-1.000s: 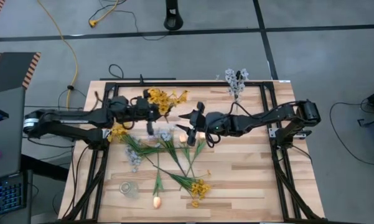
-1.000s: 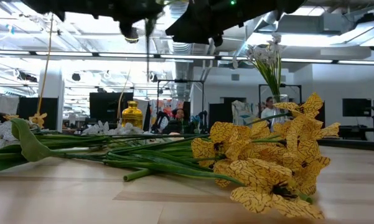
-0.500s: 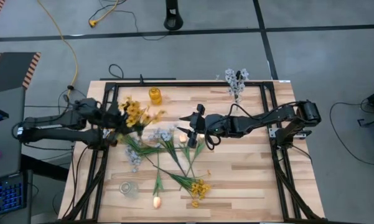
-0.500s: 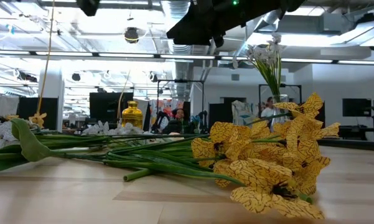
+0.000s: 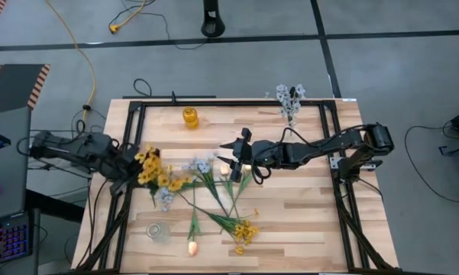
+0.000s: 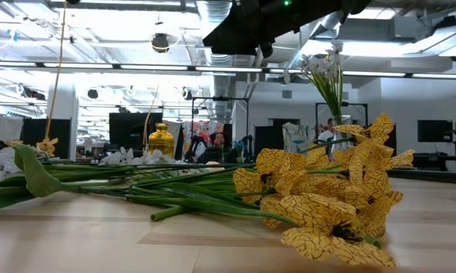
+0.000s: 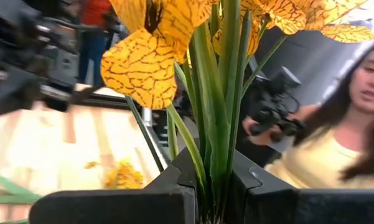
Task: Sort flowers into vase by color
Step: Put the middle yellow flowers into the bottom transparent vase
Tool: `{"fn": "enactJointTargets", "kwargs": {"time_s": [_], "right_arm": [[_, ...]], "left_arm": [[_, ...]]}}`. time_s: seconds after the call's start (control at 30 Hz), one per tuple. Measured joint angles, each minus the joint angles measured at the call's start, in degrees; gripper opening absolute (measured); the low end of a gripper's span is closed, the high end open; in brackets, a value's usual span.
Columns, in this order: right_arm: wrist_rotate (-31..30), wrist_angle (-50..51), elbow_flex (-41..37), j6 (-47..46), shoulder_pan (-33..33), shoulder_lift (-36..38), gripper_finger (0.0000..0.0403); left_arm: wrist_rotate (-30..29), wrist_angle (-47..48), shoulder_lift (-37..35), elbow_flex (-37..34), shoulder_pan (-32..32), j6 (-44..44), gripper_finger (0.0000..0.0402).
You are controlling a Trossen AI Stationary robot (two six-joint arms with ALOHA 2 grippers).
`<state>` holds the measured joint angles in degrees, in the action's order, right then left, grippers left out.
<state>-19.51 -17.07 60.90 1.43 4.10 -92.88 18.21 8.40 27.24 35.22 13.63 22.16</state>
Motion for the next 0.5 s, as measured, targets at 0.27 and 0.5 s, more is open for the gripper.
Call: {"fn": "enactJointTargets", "kwargs": {"time_s": [0.27,0.5], "right_arm": [[0.0,0.0,0.0,0.0,0.0,0.0,0.0214],[0.0,0.0,0.0,0.0,0.0,0.0,0.0214]], "left_arm": [[-12.0,-0.2,0.7,0.0,11.7,0.6,0.0018],[-23.4,-2.1,4.4,0.0,21.2,2.8,0.0018]]}}
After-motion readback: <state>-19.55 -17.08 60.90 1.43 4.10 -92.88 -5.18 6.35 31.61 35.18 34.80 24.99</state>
